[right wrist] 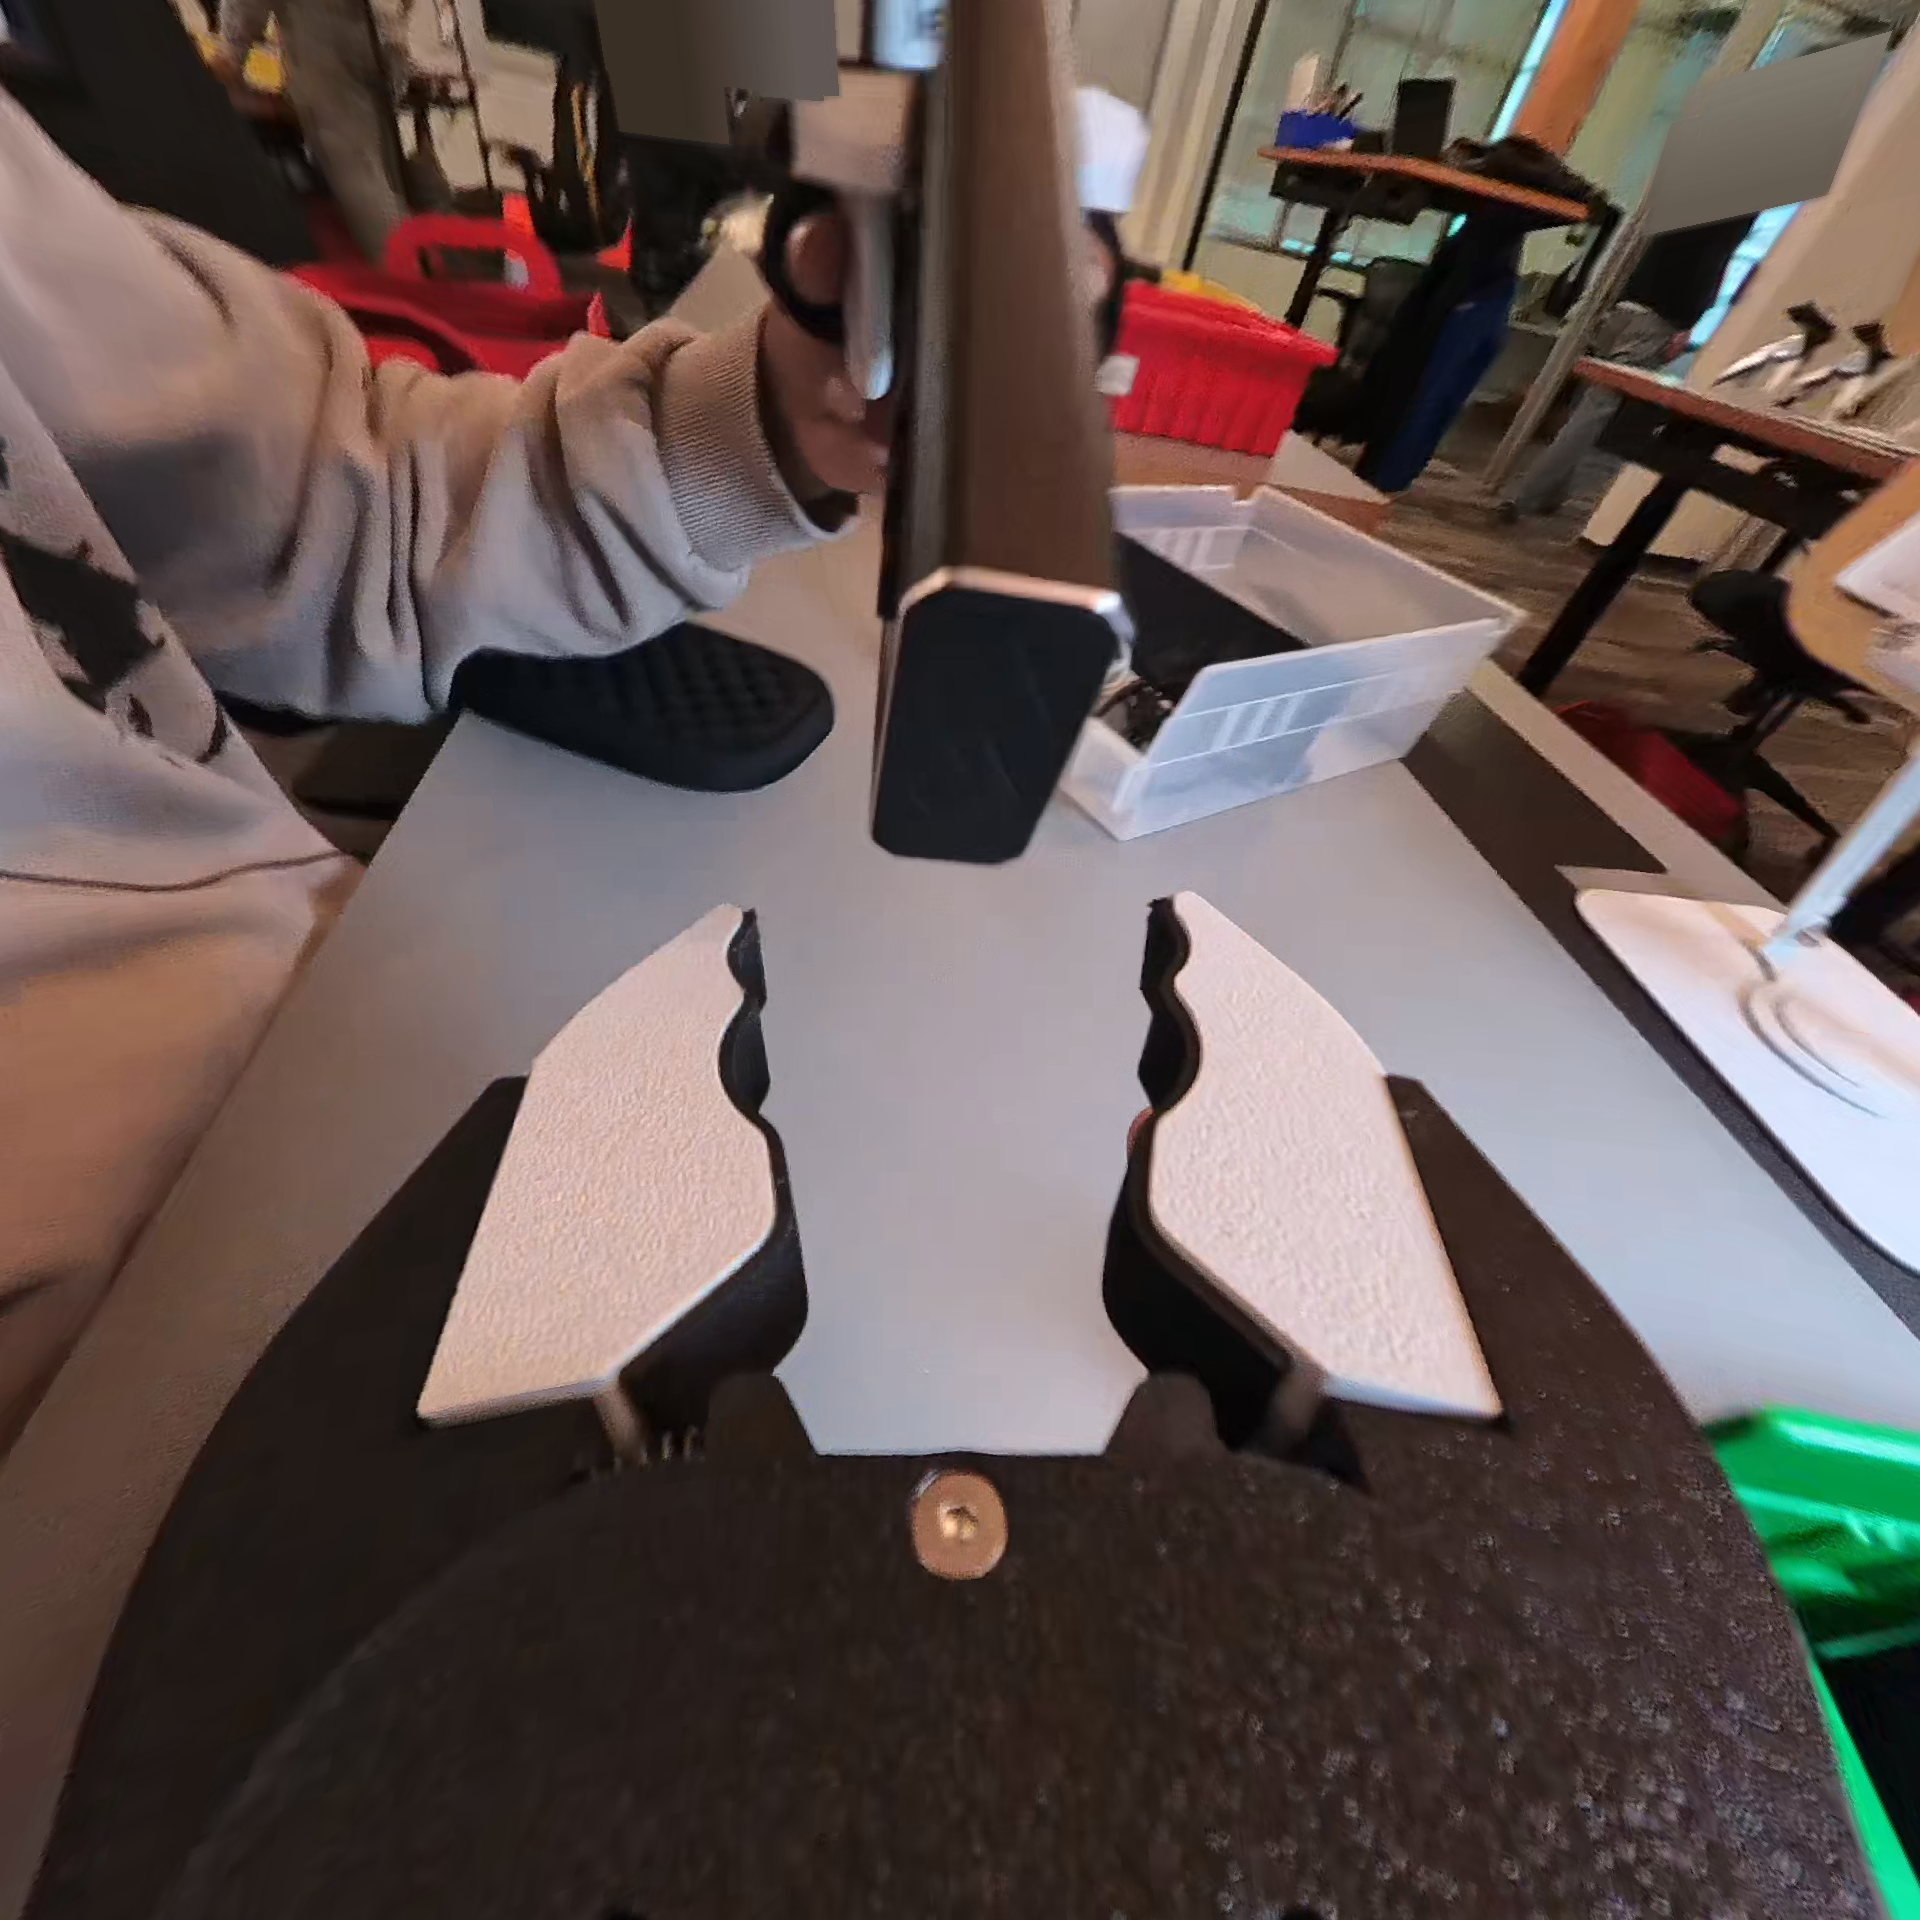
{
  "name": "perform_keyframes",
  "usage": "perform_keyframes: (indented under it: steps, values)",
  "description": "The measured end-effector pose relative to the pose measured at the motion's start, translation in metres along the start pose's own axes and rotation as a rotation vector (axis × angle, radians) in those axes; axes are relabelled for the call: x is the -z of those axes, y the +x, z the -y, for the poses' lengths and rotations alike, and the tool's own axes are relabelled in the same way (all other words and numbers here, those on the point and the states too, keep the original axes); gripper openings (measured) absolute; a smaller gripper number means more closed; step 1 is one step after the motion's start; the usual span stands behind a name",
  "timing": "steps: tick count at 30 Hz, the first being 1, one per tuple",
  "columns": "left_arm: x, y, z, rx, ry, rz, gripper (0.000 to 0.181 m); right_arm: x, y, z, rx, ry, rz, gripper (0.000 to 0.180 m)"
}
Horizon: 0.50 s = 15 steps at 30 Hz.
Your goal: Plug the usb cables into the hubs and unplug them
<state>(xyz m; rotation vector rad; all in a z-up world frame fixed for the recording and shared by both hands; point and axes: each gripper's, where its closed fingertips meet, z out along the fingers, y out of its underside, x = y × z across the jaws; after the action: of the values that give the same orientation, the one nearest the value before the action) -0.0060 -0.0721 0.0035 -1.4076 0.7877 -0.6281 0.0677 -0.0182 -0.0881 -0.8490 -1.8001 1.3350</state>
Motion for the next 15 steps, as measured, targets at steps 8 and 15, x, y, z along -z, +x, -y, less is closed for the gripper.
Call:
perform_keyframes:
  steps: [8,15]
  values:
    - [-0.032,0.016,-0.040,-0.345,-0.453,-0.156,0.030,0.022,0.002,0.005,-0.101,0.022,0.067,0.061]
    - [-0.084,0.013,-0.073,-0.373,-0.548,-0.196,0.030,-0.023,0.000,-0.027,0.163,-0.168,-0.123,0.029]
